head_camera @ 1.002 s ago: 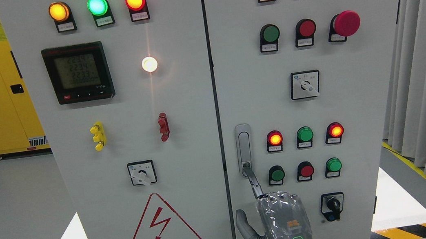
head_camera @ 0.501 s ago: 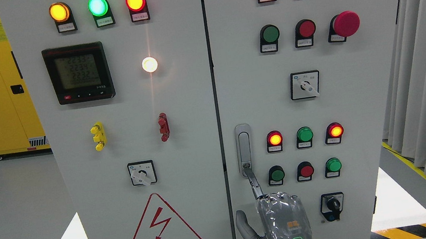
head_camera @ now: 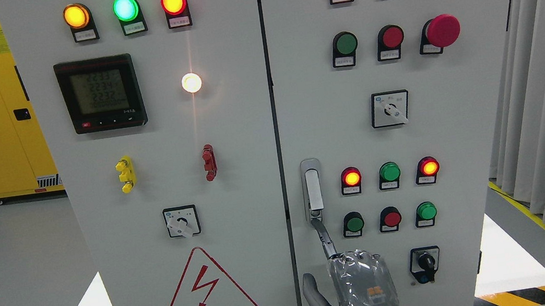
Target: Release door handle
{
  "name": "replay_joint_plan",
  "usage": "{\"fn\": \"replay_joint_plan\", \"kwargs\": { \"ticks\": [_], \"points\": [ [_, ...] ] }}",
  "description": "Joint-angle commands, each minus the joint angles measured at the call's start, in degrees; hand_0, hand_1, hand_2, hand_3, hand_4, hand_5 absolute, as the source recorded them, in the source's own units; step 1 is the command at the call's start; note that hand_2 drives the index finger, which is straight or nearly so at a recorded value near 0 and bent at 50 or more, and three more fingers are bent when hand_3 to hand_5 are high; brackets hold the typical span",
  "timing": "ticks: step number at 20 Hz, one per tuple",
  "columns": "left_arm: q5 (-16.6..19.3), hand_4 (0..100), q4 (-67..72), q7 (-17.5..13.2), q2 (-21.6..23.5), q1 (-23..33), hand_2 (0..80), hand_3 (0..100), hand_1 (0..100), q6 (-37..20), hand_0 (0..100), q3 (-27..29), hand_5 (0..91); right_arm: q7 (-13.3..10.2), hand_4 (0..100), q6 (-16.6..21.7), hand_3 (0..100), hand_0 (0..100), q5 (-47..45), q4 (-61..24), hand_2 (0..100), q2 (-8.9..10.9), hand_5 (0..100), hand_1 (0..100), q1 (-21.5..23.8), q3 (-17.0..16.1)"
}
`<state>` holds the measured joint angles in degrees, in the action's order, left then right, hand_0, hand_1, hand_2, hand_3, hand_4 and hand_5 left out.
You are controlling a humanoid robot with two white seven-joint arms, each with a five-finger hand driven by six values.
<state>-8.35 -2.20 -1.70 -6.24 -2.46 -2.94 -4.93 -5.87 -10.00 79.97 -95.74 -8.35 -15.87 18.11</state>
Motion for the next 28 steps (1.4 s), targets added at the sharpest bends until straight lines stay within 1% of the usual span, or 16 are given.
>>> {"fn": "replay_joint_plan", "kwargs": {
  "ticks": [1,9,14,23,28],
  "points": [
    [0.0,0,0.0,0.03,0.0,0.0,0.0,0,56,0.04,12,0.01,0.0,0.16,100,0.07,100,65,0.01,-0.15,10,0.0,100,42,0.05,0.0],
    [0.0,0,0.0,0.03,0.0,0.0,0.0,0,56,0.04,12,0.01,0.0,-0.63,100,0.33,100,65,-0.08,-1.11,9,0.09,100,42,0.05,0.35],
    [0.0,0,0.0,0.03,0.0,0.0,0.0,0,56,0.04,12,0.01,0.0,-0.64,100,0.42,100,66,-0.08,-2.96,8,0.27,100,42,-0.04,0.44],
    [0.0,0,0.0,0.03,0.0,0.0,0.0,0,56,0.04,12,0.01,0.0,-0.72,100,0.51,100,66,-0.08,-4.28,8,0.35,100,42,0.05,0.44],
    [0.0,0,0.0,0.03,0.0,0.0,0.0,0,56,0.04,12,0.01,0.0,-1.43,100,0.69,100,67,-0.17,-5.6,10,0.35,100,42,1.45,0.53]
  ]
}}
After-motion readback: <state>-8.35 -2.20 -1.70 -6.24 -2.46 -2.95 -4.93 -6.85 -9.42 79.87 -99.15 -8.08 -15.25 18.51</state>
